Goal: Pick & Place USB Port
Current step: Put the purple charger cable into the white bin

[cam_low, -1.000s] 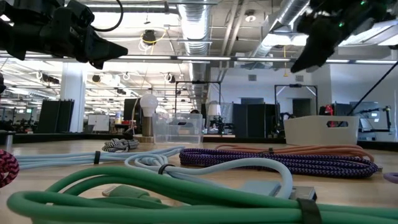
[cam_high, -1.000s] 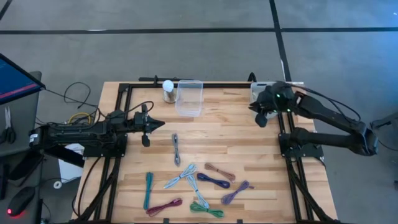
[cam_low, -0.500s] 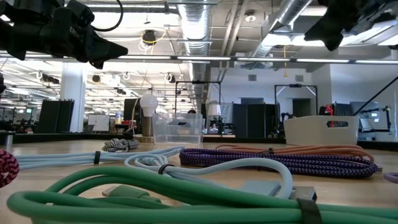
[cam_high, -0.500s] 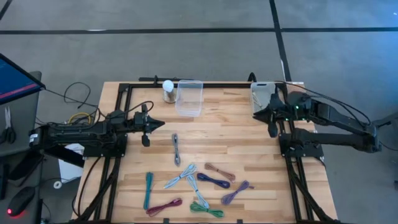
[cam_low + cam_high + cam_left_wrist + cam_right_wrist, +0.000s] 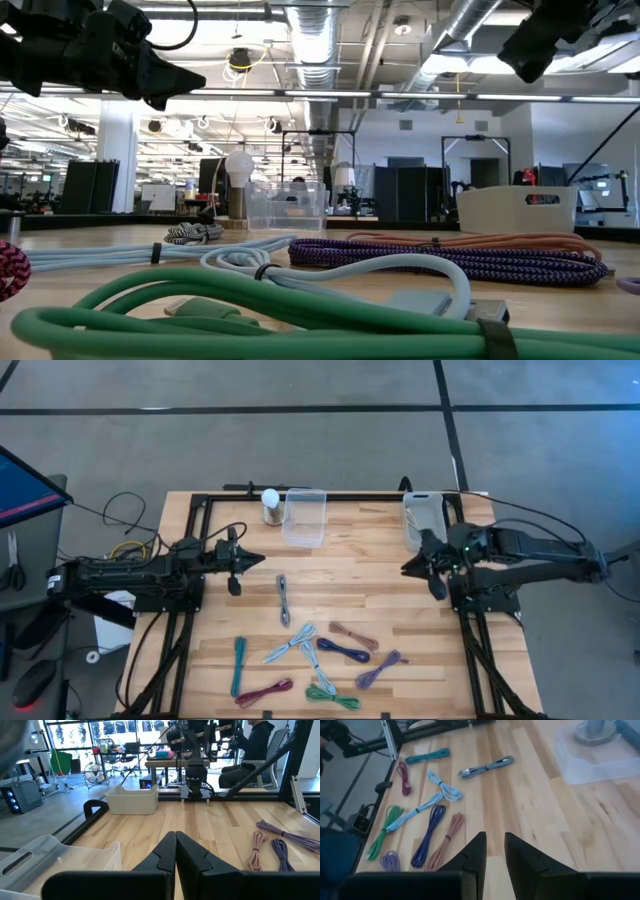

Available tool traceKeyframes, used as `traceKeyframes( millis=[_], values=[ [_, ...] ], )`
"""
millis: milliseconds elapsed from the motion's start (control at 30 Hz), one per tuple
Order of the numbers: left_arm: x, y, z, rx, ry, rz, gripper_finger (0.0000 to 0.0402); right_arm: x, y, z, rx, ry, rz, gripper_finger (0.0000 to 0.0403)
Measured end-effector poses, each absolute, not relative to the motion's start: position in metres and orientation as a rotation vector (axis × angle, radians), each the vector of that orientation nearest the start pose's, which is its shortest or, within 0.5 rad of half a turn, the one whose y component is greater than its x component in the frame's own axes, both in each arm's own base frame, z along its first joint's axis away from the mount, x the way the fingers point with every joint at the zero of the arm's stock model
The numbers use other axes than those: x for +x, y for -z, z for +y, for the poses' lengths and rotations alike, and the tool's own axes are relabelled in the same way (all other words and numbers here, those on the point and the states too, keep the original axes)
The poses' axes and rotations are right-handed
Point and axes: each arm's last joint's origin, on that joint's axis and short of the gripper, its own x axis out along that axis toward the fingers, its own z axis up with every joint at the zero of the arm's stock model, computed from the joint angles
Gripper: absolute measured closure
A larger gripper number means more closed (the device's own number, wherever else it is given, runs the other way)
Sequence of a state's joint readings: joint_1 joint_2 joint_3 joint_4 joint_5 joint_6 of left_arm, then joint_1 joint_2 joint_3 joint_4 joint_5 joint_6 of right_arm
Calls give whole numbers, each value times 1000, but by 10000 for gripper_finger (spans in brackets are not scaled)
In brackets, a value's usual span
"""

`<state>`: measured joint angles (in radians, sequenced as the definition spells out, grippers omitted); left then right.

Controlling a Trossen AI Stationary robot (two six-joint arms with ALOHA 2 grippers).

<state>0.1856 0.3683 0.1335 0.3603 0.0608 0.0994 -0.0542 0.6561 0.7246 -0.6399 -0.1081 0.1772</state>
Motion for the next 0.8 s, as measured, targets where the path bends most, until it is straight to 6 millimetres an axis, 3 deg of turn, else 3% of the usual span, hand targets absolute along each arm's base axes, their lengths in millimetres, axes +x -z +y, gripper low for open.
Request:
traceKeyframes(
  millis=[233, 400, 800],
  values=[
    [120, -212, 21, 115, -130, -118, 392, 151, -291, -1, 184, -57, 516, 339],
    [120, -212, 21, 115, -131, -118, 392, 156, -288, 14, 32, -206, 542, 339],
    [120, -212, 21, 114, -139, -118, 392, 172, -269, 50, -33, -399, 665, 339]
  ],
)
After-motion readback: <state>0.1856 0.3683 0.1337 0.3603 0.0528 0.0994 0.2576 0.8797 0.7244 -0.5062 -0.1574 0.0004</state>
